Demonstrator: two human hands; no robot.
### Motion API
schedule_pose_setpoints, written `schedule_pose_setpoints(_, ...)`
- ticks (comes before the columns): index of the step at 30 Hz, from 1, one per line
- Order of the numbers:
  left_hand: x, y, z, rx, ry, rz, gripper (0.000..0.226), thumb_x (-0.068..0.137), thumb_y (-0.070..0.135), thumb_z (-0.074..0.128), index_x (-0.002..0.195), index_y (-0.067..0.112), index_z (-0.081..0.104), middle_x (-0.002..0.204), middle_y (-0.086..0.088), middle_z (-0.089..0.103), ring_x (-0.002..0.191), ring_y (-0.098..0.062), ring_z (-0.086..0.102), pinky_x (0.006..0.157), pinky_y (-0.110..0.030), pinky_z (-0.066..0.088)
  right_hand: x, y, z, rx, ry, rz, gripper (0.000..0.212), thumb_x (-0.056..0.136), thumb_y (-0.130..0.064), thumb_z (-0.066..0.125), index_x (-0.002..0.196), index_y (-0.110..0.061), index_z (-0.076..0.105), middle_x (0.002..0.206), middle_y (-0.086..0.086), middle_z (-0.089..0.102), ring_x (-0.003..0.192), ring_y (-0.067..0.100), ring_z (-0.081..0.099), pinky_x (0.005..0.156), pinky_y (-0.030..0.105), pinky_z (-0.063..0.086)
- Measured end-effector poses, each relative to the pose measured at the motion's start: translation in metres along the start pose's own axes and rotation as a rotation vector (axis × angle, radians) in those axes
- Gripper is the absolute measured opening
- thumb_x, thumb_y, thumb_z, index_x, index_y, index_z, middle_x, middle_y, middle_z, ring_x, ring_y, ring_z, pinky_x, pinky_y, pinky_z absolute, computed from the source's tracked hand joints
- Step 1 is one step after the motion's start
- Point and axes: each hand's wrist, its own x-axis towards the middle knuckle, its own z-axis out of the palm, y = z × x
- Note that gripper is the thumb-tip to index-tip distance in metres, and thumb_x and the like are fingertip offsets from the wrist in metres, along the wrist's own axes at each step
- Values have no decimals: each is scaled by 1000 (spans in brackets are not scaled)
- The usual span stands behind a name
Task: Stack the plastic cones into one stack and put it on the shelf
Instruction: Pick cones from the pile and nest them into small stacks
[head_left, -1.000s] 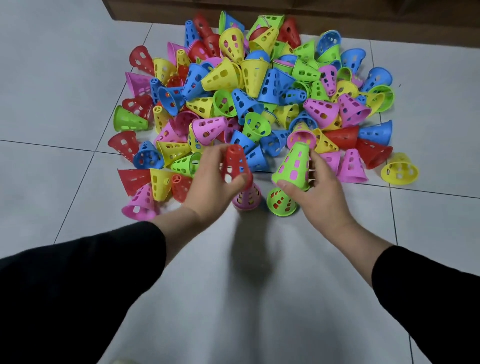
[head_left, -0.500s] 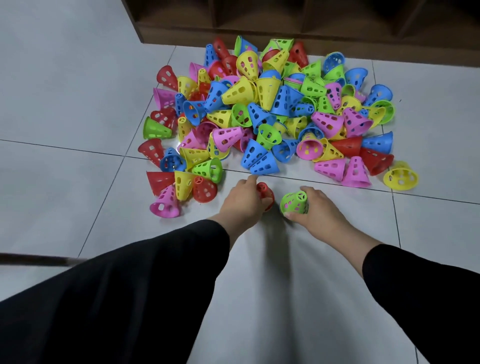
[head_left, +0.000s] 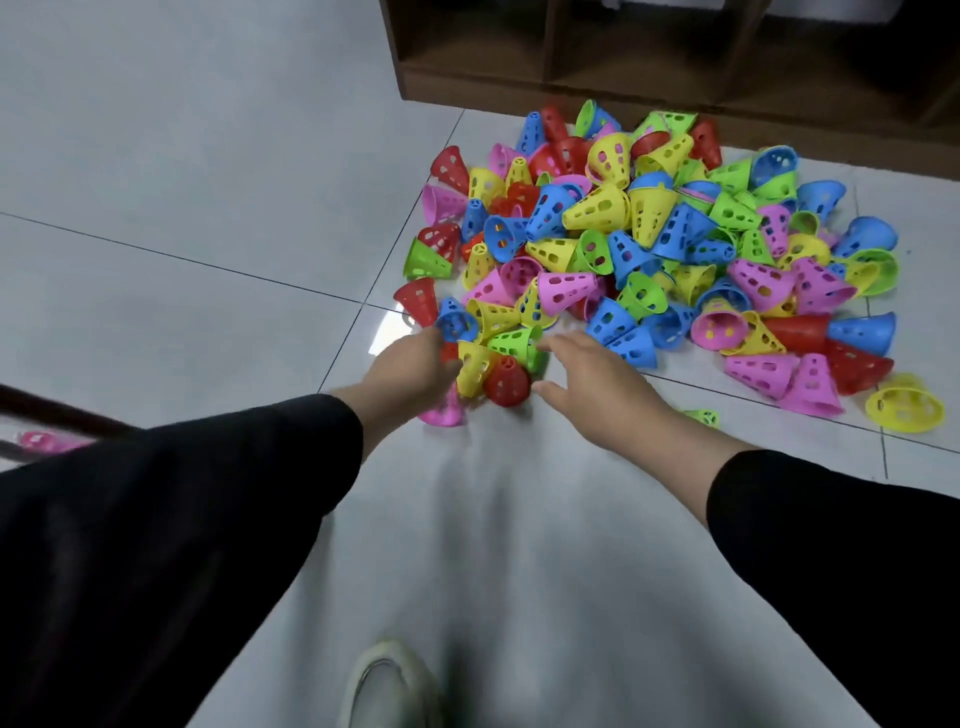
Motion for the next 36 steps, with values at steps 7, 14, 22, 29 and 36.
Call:
schedule_pose_setpoints(7,20,-49,54,-122,-24,-176,42,92,46,58,118,14,58,103,-9,67,91,-31,62,68,-34,43,40,5,49,-112,-149,9,56,96,-19,56,149,-20,36,147,5,40,129,29,48,104,43,43)
schedule_pose_setpoints(14,47,-44,76,-171,-126,-197,42,85,53,69,96,15,55,79,0,55,81,-25,57,63,-32,39,74,13,85,-165,-170,26,66,91,-5,56,150,-23,33,147,5,41,123,31,52,99,44,48)
schedule_pose_setpoints(22,40,-47,89,-227,-129,-178,62,80,40,72,137,24,51,109,-6,67,97,-28,63,71,-31,44,80,12,97,-217,-135,105,35,91,-17,63,124,-18,50,118,8,56,102,35,61,85,46,53)
schedule_pose_setpoints(29,1,-23,54,-549,27,-155,27,84,26,75,103,16,60,88,-2,66,68,-8,62,58,-26,50,50,-4,44,-77,-27,52,36,88,-24,65,119,-13,52,118,7,50,100,31,58,85,43,51)
schedule_pose_setpoints(36,-9,75,26,-799,75,109,43,84,32,77,117,24,51,100,10,64,89,-9,66,73,-28,56,-12,43,-74,-74,194,127,47,83,-26,71,126,-16,55,117,5,54,100,22,55,83,33,44)
